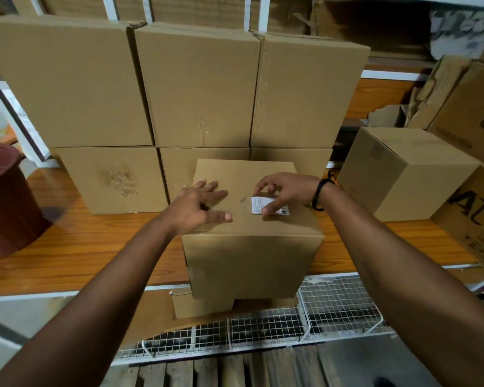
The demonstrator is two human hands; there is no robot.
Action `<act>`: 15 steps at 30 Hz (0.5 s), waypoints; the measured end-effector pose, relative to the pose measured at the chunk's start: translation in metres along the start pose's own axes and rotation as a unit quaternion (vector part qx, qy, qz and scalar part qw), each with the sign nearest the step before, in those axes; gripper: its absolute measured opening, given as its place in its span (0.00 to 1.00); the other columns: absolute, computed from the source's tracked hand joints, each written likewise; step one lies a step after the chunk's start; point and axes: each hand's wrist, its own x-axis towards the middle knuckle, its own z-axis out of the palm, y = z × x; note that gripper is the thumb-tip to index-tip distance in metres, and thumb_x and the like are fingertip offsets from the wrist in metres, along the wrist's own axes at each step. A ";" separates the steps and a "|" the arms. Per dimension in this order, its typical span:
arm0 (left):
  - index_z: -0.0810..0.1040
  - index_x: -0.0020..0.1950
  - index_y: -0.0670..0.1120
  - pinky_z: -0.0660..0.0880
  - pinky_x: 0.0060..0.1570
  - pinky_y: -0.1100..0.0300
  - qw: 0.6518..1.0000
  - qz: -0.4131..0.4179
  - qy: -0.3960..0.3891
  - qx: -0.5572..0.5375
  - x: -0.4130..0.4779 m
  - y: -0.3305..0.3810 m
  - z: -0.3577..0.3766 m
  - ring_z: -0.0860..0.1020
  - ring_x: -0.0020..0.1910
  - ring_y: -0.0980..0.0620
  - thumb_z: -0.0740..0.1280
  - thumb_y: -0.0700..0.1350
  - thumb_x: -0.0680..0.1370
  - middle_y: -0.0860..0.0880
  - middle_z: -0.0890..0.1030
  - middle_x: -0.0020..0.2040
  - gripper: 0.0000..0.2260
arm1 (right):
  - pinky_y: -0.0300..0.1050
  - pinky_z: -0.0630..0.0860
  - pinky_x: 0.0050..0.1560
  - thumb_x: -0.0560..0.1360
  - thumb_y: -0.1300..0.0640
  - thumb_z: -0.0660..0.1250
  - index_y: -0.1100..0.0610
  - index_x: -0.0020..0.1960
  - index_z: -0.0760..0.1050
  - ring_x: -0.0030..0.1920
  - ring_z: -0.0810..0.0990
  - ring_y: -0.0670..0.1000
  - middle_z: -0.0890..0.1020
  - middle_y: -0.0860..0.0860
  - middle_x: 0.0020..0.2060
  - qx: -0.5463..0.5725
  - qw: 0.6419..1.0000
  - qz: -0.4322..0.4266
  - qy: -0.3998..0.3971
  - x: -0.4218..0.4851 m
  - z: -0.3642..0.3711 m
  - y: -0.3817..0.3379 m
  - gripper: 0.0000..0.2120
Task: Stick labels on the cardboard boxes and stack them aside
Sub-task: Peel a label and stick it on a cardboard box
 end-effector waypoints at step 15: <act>0.67 0.75 0.56 0.50 0.75 0.47 1.000 -0.006 0.010 -0.022 0.001 0.001 0.001 0.48 0.79 0.54 0.72 0.59 0.73 0.54 0.56 0.80 0.32 | 0.45 0.73 0.53 0.64 0.49 0.80 0.47 0.59 0.71 0.58 0.74 0.49 0.75 0.46 0.57 -0.052 0.998 0.026 -0.010 0.003 0.004 -0.016 0.28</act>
